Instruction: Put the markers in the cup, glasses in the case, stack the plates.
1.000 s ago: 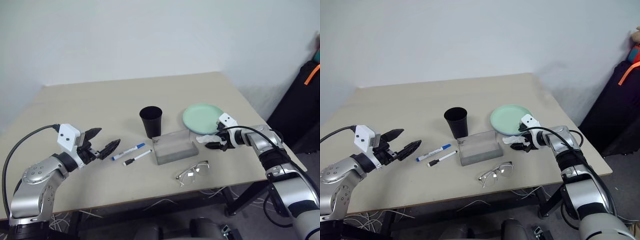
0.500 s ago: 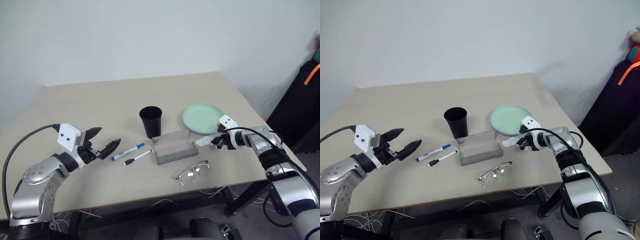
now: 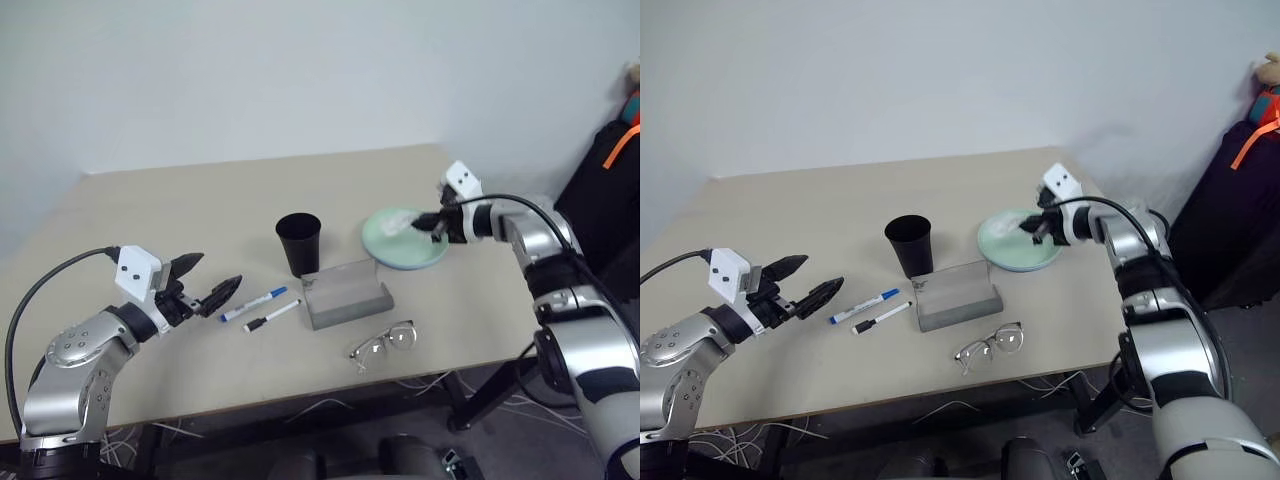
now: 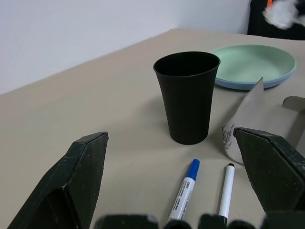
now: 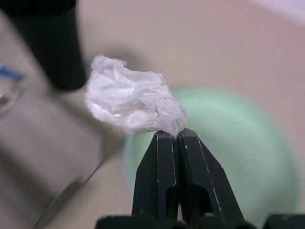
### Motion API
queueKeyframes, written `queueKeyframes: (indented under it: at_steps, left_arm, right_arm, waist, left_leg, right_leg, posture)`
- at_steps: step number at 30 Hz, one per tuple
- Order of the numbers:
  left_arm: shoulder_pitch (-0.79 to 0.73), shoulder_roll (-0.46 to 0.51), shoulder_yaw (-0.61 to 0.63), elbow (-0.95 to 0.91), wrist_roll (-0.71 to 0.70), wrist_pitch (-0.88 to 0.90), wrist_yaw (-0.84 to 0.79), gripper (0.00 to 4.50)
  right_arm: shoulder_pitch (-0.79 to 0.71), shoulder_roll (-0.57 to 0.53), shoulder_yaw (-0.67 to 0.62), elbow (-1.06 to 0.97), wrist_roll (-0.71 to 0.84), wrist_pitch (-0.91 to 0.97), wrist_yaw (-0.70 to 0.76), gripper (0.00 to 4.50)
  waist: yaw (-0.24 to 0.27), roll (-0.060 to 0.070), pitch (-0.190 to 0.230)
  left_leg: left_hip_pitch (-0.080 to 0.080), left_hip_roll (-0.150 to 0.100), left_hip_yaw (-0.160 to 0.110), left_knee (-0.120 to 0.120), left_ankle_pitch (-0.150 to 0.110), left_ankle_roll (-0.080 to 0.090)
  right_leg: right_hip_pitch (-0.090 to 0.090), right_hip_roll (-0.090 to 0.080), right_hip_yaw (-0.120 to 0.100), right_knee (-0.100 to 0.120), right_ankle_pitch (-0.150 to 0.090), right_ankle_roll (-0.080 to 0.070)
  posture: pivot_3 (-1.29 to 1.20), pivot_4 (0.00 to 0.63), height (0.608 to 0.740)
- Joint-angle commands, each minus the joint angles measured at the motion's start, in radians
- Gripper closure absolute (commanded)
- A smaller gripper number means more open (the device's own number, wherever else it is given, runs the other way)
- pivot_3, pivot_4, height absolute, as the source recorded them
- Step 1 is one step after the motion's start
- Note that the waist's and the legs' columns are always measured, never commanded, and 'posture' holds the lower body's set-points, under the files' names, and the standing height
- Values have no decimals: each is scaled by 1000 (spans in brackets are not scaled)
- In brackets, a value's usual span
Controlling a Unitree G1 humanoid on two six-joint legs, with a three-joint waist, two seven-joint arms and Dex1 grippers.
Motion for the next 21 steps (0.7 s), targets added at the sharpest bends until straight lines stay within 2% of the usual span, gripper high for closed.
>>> queueKeyframes:
  at_steps: [1, 11, 15, 21]
  left_arm:
    - [-31, 4, 3, -12, -2, -9, 1, 0]
    - [-15, 1, 11, -32, -8, -5, 10, 0]
    - [-12, -2, 11, -39, -8, -5, 13, 0]
    - [-31, -6, -9, -46, -1, -7, 17, 0]
  right_arm:
    - [-48, 41, -8, 156, -43, -61, -141, 4490]
    - [-108, 111, -29, 363, -81, -187, -336, 4490]
    - [-114, 113, -38, 382, -83, -202, -353, 3515]
    - [-118, 88, -65, 376, -74, -216, -350, 1392]
  waist:
    - [1, -1, -1]
    - [-2, -1, 0]
    - [-2, -1, 0]
    - [-2, -1, 0]
  left_leg:
    - [0, 0, 0, 0, 0, 0]
    - [-1, -4, 0, -2, 0, 1]
    - [0, -3, 0, -2, 0, 1]
    - [0, -3, 0, 0, 0, 1]
  right_leg:
    - [0, 0, 0, 0, 0, 0]
    - [-2, 0, 8, 5, 0, 0]
    - [-1, 1, 9, 5, 0, 0]
    - [-1, 2, 10, 5, 0, 0]
  posture:
    - [0, 0, 727]
    - [0, 0, 727]
    - [0, 0, 727]
    - [0, 0, 727]
